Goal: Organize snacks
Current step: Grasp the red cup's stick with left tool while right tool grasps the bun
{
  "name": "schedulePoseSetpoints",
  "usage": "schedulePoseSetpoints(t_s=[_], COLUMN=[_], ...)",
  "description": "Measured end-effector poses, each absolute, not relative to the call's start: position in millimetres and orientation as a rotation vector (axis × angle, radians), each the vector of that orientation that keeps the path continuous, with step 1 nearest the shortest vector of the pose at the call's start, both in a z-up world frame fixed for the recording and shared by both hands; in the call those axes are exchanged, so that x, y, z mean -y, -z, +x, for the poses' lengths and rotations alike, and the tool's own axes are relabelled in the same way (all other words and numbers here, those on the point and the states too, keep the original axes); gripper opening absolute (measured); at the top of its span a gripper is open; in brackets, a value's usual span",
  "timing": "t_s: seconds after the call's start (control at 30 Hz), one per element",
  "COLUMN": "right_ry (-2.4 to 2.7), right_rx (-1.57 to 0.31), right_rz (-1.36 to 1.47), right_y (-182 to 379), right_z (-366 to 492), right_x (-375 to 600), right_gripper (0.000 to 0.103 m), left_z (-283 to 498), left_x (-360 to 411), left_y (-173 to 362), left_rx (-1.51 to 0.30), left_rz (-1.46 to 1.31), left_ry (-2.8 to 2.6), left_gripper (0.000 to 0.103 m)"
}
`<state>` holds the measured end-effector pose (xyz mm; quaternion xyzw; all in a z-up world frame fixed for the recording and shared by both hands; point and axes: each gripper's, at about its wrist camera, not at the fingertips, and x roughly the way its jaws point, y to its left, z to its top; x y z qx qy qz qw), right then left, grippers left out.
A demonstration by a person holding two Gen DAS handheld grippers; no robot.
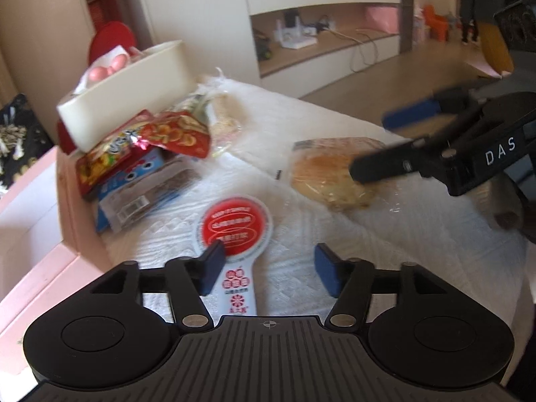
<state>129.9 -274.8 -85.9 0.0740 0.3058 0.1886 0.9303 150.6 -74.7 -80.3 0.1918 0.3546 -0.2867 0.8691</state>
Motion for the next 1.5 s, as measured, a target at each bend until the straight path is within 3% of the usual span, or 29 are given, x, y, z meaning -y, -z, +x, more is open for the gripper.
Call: schedulePoseSetpoints(t_s=[0.2,0.57,0.83,1.03,1.1,1.13,1.3,1.5], right_ry=[-0.379,-0.379,-0.375,-0.428,-0.428,-0.426,-0.406,-0.502], right_rx=[-0.557,-0.651,-0.635,-0.639,-0.665,-0.677,-0.647,-0.632], right_rz=[0.029,0.114,0.114,0.014,0.005,0.005,-0.038,-0.095], right_y=[72.7,97.0,96.6,93.9,94.5,94.6,76.5,45.1], right_z=[129.9,143.4,141.4,138.9,144.3,146.2,130.4,90.0], right_x=[266.0,263.1,261.6,244.3,241.1,240.1,236.3,224.6], right_gripper=[0.101,0.101,0.100,0.094,0.087,0.076,0.072,0.071], left_z=[164.8,198.6,204.6,189.2,185.5,186.8,177.5,110.5], left_x=[60.3,60.5,51.4,51.5,53.0,51.8,40.7,8.0], left_y=[72.4,87.5,87.3,89.0,89.7,89.5,84.4,72.0], left_rx=[-0.739,-0.783,-0.763,-0.759,-0.746,-0.753,-0.764,-0.724], left_rz=[0.257,0.240,0.185,0.213,0.240,0.225,0.145,0.073], left_ry=[0.519,0.509,0.519,0.498,0.497,0.496,0.494,0.506], left_gripper=[0.062,0.067,0.064,0.065,0.065,0.064,0.063,0.063])
